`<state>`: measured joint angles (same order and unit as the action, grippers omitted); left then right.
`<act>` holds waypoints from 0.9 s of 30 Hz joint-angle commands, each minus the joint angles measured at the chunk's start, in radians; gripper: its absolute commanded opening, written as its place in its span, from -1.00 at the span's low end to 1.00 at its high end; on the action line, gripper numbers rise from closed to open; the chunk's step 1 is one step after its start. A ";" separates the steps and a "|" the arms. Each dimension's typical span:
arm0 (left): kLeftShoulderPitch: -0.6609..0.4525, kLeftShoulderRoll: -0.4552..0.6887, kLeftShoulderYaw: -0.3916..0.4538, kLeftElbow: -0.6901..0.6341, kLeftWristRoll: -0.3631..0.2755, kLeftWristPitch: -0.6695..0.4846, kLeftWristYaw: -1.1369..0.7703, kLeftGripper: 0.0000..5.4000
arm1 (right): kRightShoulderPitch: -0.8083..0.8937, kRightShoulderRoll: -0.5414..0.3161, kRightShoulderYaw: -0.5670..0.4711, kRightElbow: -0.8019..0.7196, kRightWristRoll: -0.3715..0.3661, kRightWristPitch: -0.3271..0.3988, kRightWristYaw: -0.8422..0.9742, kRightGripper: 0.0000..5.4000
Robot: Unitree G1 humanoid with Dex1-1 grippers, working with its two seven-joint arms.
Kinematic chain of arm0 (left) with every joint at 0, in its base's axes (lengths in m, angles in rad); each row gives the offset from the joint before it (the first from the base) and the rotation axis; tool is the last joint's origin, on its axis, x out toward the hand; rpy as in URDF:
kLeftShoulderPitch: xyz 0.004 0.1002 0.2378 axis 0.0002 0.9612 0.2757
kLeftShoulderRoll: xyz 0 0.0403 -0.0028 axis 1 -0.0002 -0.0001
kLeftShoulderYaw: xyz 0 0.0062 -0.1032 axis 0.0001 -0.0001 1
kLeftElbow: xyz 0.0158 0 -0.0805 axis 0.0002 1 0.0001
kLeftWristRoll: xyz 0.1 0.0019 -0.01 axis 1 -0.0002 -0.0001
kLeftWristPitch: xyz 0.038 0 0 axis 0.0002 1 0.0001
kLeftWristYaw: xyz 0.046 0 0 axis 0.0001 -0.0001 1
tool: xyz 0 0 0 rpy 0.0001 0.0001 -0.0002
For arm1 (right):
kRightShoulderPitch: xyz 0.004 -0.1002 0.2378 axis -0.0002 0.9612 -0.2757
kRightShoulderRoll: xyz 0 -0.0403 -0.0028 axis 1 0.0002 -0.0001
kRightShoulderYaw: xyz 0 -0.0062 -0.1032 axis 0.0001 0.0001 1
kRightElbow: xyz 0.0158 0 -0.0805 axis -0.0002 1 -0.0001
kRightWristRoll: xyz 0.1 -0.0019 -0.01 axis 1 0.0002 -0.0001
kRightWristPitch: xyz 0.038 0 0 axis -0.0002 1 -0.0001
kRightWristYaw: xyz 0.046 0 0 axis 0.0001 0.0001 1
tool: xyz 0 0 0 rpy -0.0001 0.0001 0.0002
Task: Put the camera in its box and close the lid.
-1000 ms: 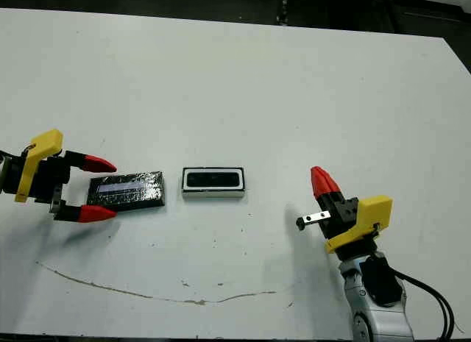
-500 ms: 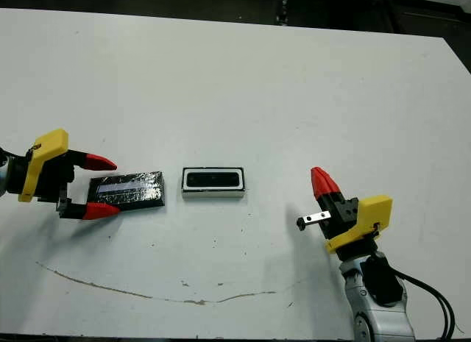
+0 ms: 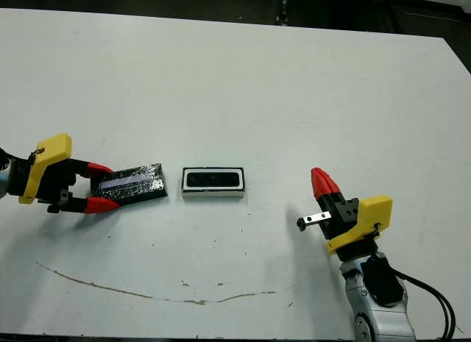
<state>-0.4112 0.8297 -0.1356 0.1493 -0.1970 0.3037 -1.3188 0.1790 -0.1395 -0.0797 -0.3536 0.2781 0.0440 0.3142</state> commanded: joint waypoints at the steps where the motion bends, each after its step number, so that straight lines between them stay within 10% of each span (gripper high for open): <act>1: 0.011 0.011 0.003 0.014 0.008 -0.032 -0.001 0.17 | 0.013 -0.011 -0.008 0.008 -0.004 -0.004 -0.003 -1.00; 16: 0.056 -0.052 0.141 -0.010 -0.138 0.054 0.105 0.17 | 0.016 -0.014 -0.006 0.002 0.000 0.012 -0.003 -1.00; 27: -0.068 -0.061 0.070 0.065 -0.126 0.027 0.012 0.17 | 0.017 -0.010 0.002 0.000 -0.009 0.009 -0.009 -1.00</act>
<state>-0.4624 0.7784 -0.0473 0.1971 -0.3392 0.3434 -1.2927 0.1841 -0.1394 -0.0758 -0.3515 0.2751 0.0438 0.3125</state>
